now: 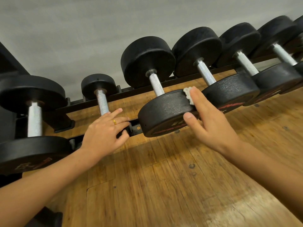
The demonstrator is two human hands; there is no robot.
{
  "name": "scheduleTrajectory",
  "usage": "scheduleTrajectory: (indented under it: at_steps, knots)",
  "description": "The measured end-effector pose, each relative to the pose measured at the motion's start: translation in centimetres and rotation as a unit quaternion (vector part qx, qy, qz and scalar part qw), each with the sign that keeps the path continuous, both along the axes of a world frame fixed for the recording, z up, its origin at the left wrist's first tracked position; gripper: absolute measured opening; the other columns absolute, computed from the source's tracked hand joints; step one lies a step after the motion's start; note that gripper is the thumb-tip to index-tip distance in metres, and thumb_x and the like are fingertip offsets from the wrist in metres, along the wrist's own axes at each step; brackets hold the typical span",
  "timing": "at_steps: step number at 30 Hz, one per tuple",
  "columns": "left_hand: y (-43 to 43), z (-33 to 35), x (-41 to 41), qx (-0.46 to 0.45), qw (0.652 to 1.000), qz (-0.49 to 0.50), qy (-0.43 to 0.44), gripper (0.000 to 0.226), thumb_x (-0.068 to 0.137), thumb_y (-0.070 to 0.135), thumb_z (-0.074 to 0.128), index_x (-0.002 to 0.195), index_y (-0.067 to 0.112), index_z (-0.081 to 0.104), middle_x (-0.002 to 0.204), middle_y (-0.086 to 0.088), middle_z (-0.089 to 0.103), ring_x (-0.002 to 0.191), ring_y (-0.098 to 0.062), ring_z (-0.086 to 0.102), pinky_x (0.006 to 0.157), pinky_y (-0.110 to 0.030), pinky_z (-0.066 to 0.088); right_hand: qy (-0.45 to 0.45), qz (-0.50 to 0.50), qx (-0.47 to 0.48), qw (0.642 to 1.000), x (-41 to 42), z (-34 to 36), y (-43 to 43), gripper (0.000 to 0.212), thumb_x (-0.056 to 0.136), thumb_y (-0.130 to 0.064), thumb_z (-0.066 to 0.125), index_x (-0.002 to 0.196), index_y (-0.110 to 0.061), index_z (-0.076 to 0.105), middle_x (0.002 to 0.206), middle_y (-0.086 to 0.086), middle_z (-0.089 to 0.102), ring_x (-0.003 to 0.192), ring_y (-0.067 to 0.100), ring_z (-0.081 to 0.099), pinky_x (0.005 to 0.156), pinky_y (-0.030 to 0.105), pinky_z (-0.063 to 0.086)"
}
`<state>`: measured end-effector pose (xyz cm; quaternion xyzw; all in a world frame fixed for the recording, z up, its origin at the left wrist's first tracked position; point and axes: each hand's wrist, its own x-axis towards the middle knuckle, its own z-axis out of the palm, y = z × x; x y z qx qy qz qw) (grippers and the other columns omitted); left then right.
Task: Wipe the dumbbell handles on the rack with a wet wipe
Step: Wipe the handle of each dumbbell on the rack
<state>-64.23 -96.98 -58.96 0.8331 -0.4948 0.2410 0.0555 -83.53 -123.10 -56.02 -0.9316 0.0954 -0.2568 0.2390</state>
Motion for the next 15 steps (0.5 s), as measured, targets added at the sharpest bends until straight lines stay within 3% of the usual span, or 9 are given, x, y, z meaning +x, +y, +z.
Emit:
scheduleTrajectory:
  at_steps: [5, 10, 15]
  knots:
    - [0.0, -0.3, 0.2, 0.002, 1.0, 0.005, 0.006, 0.044, 0.093, 0.037, 0.045, 0.107, 0.018, 0.082, 0.115, 0.002, 0.077, 0.129, -0.023, 0.062, 0.098, -0.046, 0.053, 0.011, 0.002, -0.092, 0.996, -0.1, -0.4, 2.8, 0.075, 0.101, -0.057, 0.029, 0.16, -0.013, 0.017, 0.168, 0.002, 0.013, 0.155, 0.011, 0.003, 0.125, 0.035, 0.016]
    - [0.1, -0.4, 0.2, 0.009, 1.0, 0.011, 0.016, 0.044, 0.094, 0.037, 0.045, 0.109, 0.018, 0.081, 0.116, 0.002, 0.077, 0.132, -0.022, 0.06, 0.101, -0.046, 0.052, 0.053, 0.003, -0.084, 0.995, 1.9, 2.1, 2.0, 0.08, 0.097, -0.065, 0.021, 0.161, -0.017, 0.013, 0.168, -0.001, 0.011, 0.154, 0.009, 0.004, 0.123, 0.036, 0.02]
    - [0.0, -0.3, 0.1, 0.015, 1.0, 0.012, 0.011, 0.045, 0.094, 0.039, 0.044, 0.11, 0.019, 0.081, 0.116, 0.003, 0.077, 0.131, -0.021, 0.06, 0.103, -0.043, 0.048, 0.035, -0.002, -0.133, 0.991, -0.4, -0.3, 3.1, 0.078, 0.099, -0.057, 0.035, 0.16, -0.012, 0.016, 0.168, 0.005, 0.011, 0.155, 0.015, 0.002, 0.125, 0.039, 0.019]
